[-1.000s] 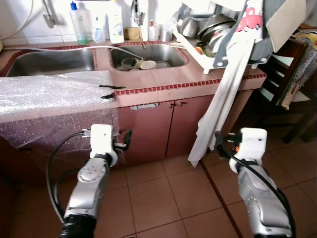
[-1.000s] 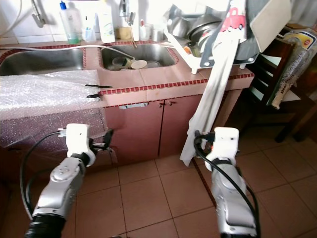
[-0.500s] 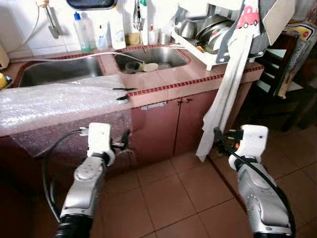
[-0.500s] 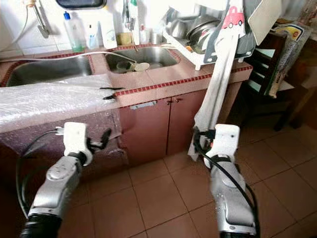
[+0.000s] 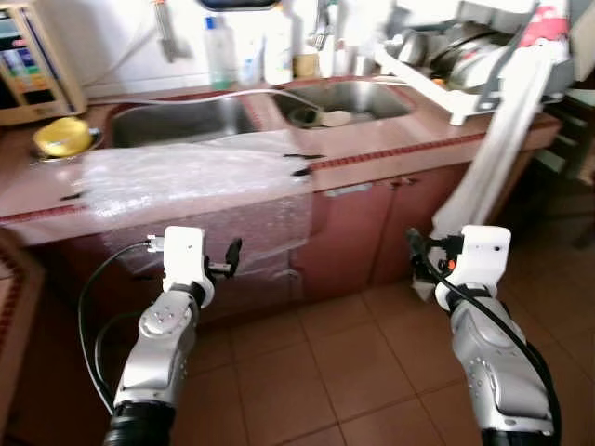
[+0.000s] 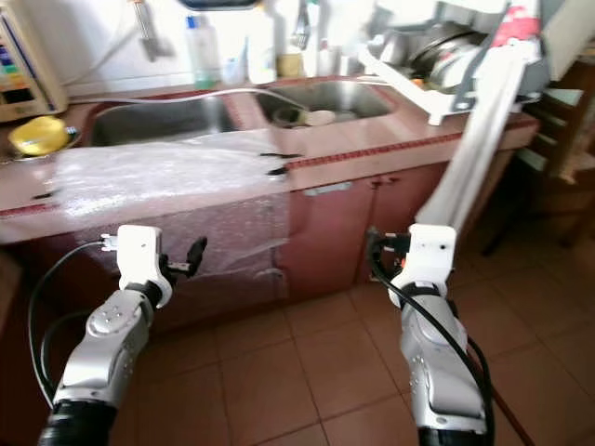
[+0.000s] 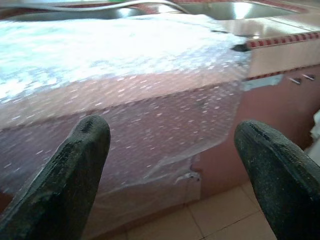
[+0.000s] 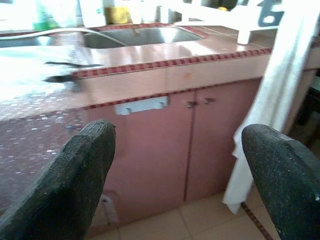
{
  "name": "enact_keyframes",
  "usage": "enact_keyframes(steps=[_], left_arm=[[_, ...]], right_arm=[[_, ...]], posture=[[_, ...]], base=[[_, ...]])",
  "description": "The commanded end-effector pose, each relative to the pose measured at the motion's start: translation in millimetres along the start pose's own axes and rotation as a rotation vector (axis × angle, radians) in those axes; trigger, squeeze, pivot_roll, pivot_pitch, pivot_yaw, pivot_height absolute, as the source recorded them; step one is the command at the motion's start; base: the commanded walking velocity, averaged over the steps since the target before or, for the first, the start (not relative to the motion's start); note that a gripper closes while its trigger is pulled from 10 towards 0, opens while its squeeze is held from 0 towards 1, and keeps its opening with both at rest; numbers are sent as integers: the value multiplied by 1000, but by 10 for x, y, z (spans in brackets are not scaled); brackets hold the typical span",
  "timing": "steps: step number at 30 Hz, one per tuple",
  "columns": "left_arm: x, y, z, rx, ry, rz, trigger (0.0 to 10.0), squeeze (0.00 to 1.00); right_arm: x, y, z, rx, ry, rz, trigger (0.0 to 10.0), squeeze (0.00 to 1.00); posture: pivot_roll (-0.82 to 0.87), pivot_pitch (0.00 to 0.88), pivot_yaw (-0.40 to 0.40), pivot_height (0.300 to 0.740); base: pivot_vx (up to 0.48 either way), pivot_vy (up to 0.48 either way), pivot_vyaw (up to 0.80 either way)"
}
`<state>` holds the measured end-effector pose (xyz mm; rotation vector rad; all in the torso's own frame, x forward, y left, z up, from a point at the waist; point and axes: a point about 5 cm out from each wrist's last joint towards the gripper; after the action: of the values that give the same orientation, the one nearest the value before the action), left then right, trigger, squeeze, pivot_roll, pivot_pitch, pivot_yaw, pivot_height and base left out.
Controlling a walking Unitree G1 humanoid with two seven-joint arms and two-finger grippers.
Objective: Kitchen organization
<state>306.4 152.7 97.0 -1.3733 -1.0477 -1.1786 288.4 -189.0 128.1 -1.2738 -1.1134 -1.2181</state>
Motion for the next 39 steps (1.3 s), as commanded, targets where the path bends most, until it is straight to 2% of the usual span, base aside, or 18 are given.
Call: enact_keyframes(steps=[1, 9, 22, 36, 39], left_arm=[[67, 36, -102, -19, 10, -25, 10000, 0], [83, 70, -94, 15, 15, -21, 10000, 0], [99, 90, -124, 11, 6, -20, 10000, 0], [98, 100, -116, 12, 21, -22, 10000, 0], [127, 89, -90, 11, 16, -41, 10000, 0]], right_arm=[[48, 11, -60, -15, -17, -17, 10000, 0], [47, 22, -47, -15, -18, -16, 10000, 0], [39, 17, -57, -22, -4, -16, 10000, 0], [27, 32, 0, -6, 5, -18, 10000, 0], [70, 17, -1, 4, -27, -57, 10000, 0]], posture=[[-47, 0, 20, 740], [-48, 0, 22, 740], [-48, 0, 26, 740], [-40, 0, 22, 740], [-37, 0, 21, 740]], base=[[0, 0, 800], [0, 0, 800], [0, 0, 784], [0, 0, 0], [0, 0, 0]])
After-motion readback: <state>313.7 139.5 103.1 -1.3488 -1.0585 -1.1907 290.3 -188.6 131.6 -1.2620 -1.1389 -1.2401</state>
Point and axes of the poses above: a point about 5 cm out from each wrist's last joint towards the gripper, its own y axis pointing out of the wrist towards the gripper, its own x axis along the axis of the wrist's last joint, z = x × y
